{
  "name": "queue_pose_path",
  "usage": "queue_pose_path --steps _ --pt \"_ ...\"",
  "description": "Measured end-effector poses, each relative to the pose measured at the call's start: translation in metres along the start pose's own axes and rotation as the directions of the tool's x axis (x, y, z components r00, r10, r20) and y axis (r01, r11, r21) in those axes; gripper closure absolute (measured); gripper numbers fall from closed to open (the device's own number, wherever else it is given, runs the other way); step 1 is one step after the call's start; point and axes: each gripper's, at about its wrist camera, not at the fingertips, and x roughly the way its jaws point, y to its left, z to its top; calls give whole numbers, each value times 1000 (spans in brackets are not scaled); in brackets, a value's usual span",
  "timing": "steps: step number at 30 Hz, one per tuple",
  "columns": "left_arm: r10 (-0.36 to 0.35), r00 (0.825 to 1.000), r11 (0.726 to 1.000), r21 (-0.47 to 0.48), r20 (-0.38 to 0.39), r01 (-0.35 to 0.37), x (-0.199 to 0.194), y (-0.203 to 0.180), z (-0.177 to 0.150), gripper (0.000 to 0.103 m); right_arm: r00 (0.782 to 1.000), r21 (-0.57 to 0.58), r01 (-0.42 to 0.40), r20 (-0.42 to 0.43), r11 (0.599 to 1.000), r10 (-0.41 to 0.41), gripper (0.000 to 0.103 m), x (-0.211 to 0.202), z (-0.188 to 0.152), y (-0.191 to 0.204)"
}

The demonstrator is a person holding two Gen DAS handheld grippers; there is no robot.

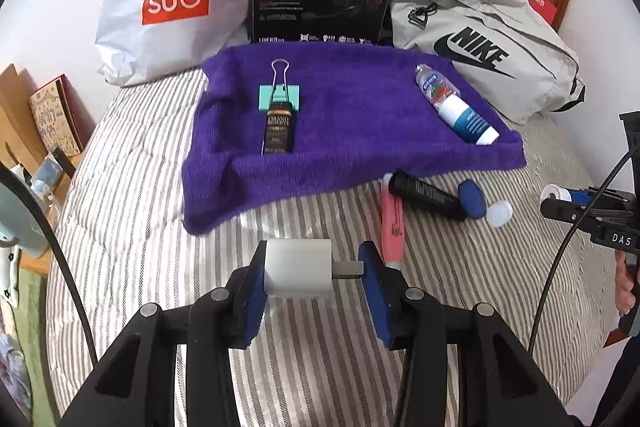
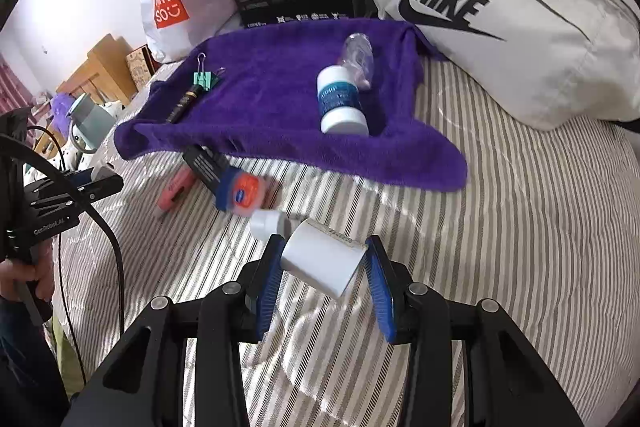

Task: Organize rigid objects
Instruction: 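Carry the charger and cylinder onto the purple towel and release both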

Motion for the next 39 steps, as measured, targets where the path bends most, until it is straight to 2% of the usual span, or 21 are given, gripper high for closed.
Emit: queue_pose_path --steps 12,19,24,32,39 --pt "-19 1000 1000 2 17 19 7 7 34 62 999 -37 -38 25 999 39 62 3 42 12" --pt "-23 1000 1000 3 9 23 21 13 55 62 998 -66 -59 22 996 61 62 24 79 23" --pt "-25 1000 1000 13 3 25 35 15 70 62 997 -75 -76 -15 994 75 62 55 98 31" --pt "-38 999 999 29 -17 39 61 12 95 62 995 -118 -67 -84 991 58 62 97 111 42" --pt "-54 998 997 46 -36 56 83 7 108 62 994 -184 -20 -110 983 0 62 113 110 47"
